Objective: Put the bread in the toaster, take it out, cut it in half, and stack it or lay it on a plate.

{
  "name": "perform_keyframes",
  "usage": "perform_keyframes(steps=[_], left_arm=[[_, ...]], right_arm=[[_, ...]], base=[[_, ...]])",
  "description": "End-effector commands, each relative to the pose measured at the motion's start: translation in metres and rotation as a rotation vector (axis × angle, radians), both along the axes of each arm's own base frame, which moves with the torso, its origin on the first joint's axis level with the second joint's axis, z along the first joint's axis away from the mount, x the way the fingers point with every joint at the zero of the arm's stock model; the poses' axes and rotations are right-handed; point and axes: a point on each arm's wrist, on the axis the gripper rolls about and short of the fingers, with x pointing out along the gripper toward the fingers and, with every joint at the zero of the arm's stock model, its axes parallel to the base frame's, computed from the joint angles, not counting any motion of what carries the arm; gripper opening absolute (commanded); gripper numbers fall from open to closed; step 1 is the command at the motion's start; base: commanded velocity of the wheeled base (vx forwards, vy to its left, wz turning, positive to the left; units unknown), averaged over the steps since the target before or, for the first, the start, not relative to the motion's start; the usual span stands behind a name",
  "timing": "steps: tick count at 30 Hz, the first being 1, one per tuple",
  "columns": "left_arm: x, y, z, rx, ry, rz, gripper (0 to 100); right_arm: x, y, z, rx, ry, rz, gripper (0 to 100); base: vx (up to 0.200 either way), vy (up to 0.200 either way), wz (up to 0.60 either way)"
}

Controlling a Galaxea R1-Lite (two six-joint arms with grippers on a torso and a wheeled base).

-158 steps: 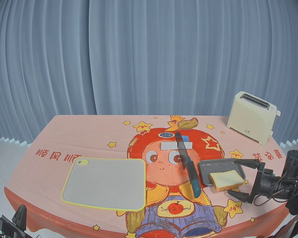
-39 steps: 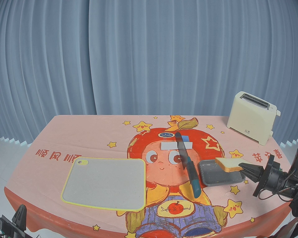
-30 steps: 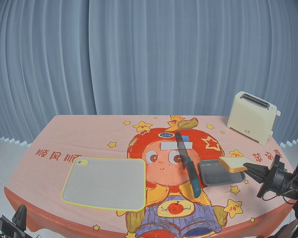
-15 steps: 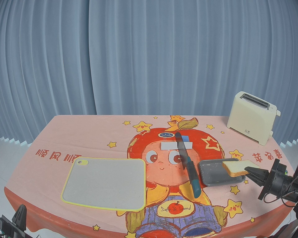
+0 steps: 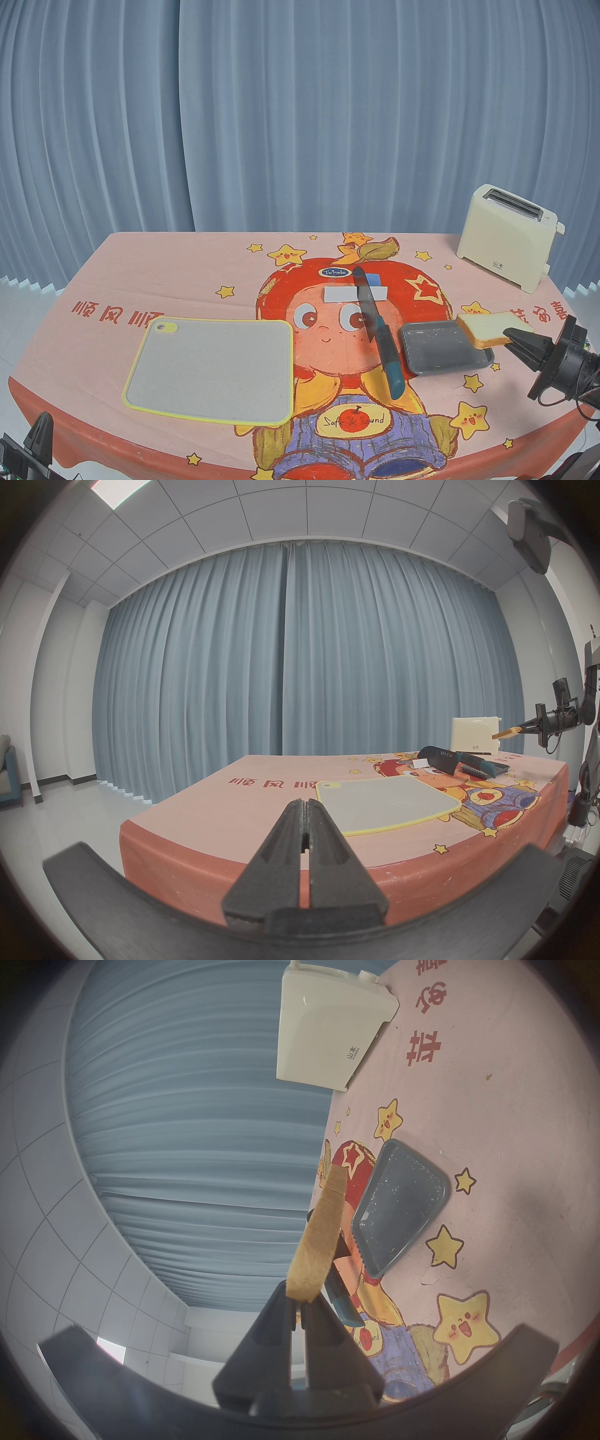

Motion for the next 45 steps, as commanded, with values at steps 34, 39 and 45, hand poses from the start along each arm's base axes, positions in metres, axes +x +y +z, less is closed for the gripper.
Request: perform_keyframes(steps=[34, 39, 45], left_arm=[[0.001, 0.0, -0.005, 0.0, 0.01, 0.0, 0], [0.001, 0.0, -0.005, 0.0, 0.012, 0.0, 0], [0.001, 0.0, -0.005, 0.0, 0.012, 0.0, 0]], right_arm=[[-0.014, -0.002, 0.0, -0.029, -0.028, 0.018, 0], [-0.021, -0.003, 0.006, -0.047, -0.098, 0.021, 0], [-0.021, -0.003, 0.006, -0.134, -0.158, 0.02, 0]], base=[[0.0, 0.0, 0.0], [0.0, 0.0, 0.0], [0.0, 0.0, 0.0]])
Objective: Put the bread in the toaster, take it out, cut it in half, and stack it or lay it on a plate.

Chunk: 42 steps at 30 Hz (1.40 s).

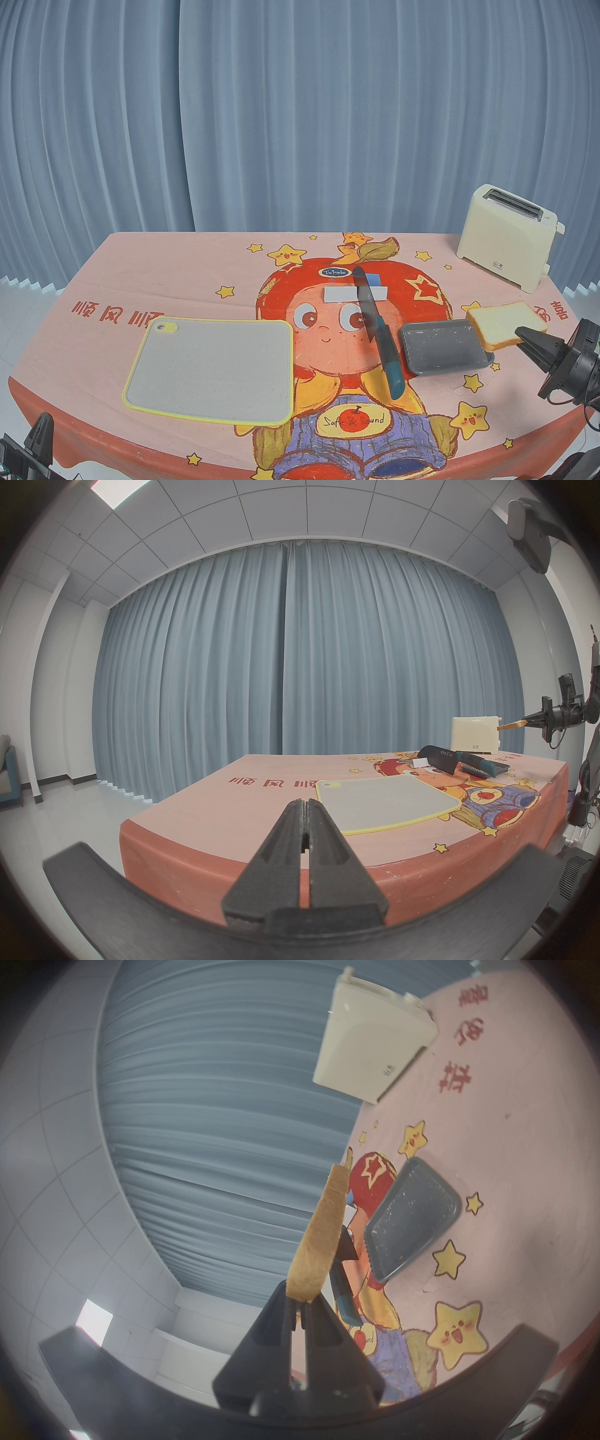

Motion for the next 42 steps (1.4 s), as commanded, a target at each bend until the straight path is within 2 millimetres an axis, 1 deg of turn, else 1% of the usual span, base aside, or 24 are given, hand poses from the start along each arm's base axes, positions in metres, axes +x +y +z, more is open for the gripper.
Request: perform_keyframes(steps=[1, 7, 9, 10, 13, 17, 18, 19, 22, 27, 29, 33, 35, 36, 37, 38, 42], left_arm=[[0.001, 0.0, -0.005, 0.0, 0.009, 0.0, 0], [0.001, 0.0, -0.005, 0.0, 0.009, 0.0, 0], [0.001, 0.0, -0.005, 0.0, 0.009, 0.0, 0], [0.001, 0.0, -0.005, 0.0, 0.009, 0.0, 0], [0.001, 0.0, -0.005, 0.0, 0.009, 0.0, 0], [0.001, 0.0, -0.005, 0.0, 0.009, 0.0, 0], [0.001, 0.0, -0.005, 0.0, 0.007, 0.0, 0], [0.001, 0.0, -0.005, 0.0, 0.009, 0.0, 0], [0.001, 0.0, -0.005, 0.0, 0.009, 0.0, 0], [0.001, 0.0, -0.005, 0.0, 0.009, 0.0, 0], [0.001, 0.0, -0.005, 0.0, 0.009, 0.0, 0], [0.001, 0.0, -0.005, 0.0, 0.009, 0.0, 0], [0.001, 0.0, -0.005, 0.0, 0.009, 0.0, 0], [0.001, 0.0, -0.005, 0.0, 0.009, 0.0, 0], [0.001, 0.0, -0.005, 0.0, 0.009, 0.0, 0], [0.001, 0.0, -0.005, 0.0, 0.009, 0.0, 0], [0.001, 0.0, -0.005, 0.0, 0.009, 0.0, 0]], right_arm=[[-0.002, -0.001, -0.004, -0.06, -0.026, -0.003, 0], [0.002, 0.0, -0.004, -0.17, -0.086, 0.011, 0], [0.003, 0.001, -0.002, -0.235, -0.143, 0.026, 0], [0.003, 0.001, -0.002, -0.235, -0.143, 0.026, 0], [0.006, 0.002, 0.003, -0.353, -0.241, 0.048, 0], [0.01, 0.005, -0.006, -0.485, -0.277, 0.104, 0], [0.01, 0.006, -0.007, -0.493, -0.278, 0.107, 0], [0.014, 0.006, -0.01, -0.545, -0.287, 0.12, 0], [0.018, 0.007, -0.01, -0.635, -0.336, 0.138, 0], [0.019, 0.008, -0.01, -0.805, -0.466, 0.18, 0], [0.023, 0.008, -0.007, -0.855, -0.515, 0.183, 0], [0.03, 0.011, 0.008, -0.924, -0.646, 0.183, 0], [0.032, 0.013, 0.015, -0.94, -0.712, 0.209, 0], [0.032, 0.013, 0.015, -0.94, -0.712, 0.209, 0], [0.033, 0.014, 0.019, -0.963, -0.782, 0.245, 0], [0.035, 0.015, 0.022, -0.975, -0.812, 0.253, 0], [0.051, 0.019, 0.032, -1.0, -0.838, 0.254, 0]], base=[[0.0, 0.0, 0.0], [0.0, 0.0, 0.0], [0.0, 0.0, 0.0], [0.0, 0.0, 0.0], [0.0, 0.0, 0.0], [0.0, 0.0, 0.0], [0.0, 0.0, 0.0], [0.0, 0.0, 0.0], [0.0, 0.0, 0.0], [0.0, 0.0, 0.0], [0.0, 0.0, 0.0], [0.0, 0.0, 0.0], [0.0, 0.0, 0.0], [0.0, 0.0, 0.0], [0.0, 0.0, 0.0], [0.0, 0.0, 0.0], [0.0, 0.0, 0.0]])
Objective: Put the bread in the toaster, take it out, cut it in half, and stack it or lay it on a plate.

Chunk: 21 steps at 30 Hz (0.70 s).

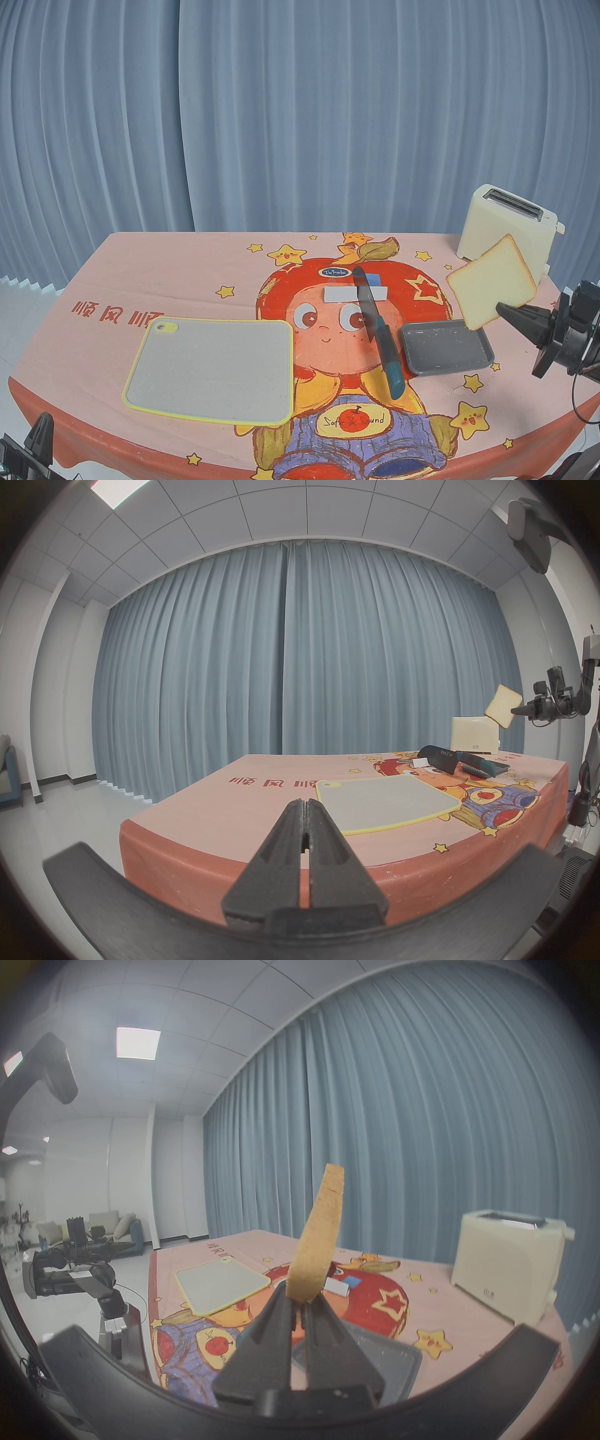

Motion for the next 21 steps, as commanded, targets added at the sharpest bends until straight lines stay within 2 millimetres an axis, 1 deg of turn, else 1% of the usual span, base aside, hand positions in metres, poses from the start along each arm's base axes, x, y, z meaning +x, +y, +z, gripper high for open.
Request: perform_keyframes(steps=[1, 4, 8, 13, 17, 21], left_arm=[[0.001, 0.0, -0.005, 0.0, 0.008, 0.0, 0], [0.001, 0.0, -0.005, 0.0, 0.008, 0.0, 0], [0.001, 0.0, -0.005, 0.005, 0.007, 0.0, 0], [0.001, 0.0, -0.005, 0.001, 0.007, 0.0, 0], [0.001, 0.0, -0.005, 0.001, 0.008, 0.0, 0], [0.001, 0.0, -0.005, 0.0, 0.008, 0.0, 0]], right_arm=[[0.019, 0.004, 0.013, -0.015, -0.024, 0.011, 0], [0.027, 0.0, 0.022, -0.006, -0.01, -0.023, 0], [0.039, -0.01, 0.023, -0.017, 0.038, -0.101, 0], [0.041, -0.01, 0.031, -0.017, 0.011, -0.142, 0], [0.042, -0.011, 0.028, -0.04, 0.015, -0.187, 0], [0.041, -0.012, 0.028, -0.051, 0.006, -0.188, 0]], base=[[0.0, 0.0, 0.0], [0.0, 0.0, 0.0], [0.0, 0.0, 0.0], [0.0, 0.0, 0.0], [0.0, 0.0, 0.0], [0.0, 0.0, 0.0]])
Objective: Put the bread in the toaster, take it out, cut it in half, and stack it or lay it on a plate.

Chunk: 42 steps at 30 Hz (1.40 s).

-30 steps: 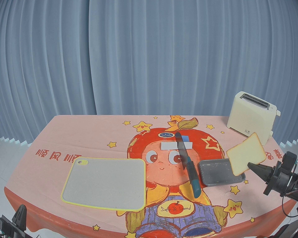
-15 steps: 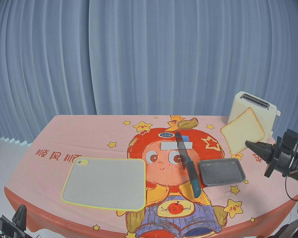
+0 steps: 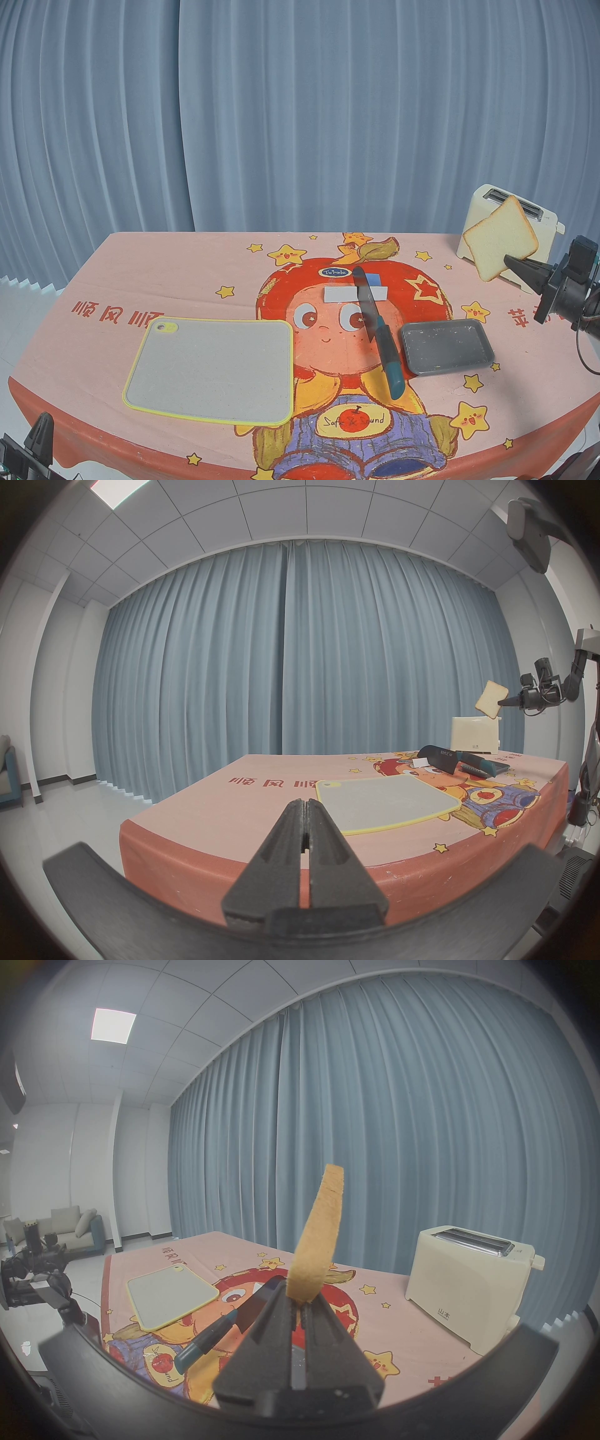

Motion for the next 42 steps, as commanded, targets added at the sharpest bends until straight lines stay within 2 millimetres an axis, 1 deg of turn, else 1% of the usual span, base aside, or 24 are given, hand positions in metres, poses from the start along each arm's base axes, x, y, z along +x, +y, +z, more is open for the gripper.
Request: perform_keyframes(steps=[1, 14, 42], left_arm=[[0.001, 0.0, -0.005, -0.001, 0.009, 0.0, 0], [0.001, 0.0, -0.005, 0.001, 0.009, 0.002, 0], [0.001, 0.0, -0.005, -0.001, 0.009, 0.002, 0]], right_arm=[[0.0, 0.0, 0.0, 0.0, -0.002, 0.002, 0], [-0.004, -0.002, -0.003, -0.004, 0.0, -0.004, 0], [-0.006, -0.005, -0.011, -0.057, -0.001, -0.007, 0]], base=[[0.0, 0.0, 0.0], [0.0, 0.0, 0.0], [0.0, -0.2, 0.0]])
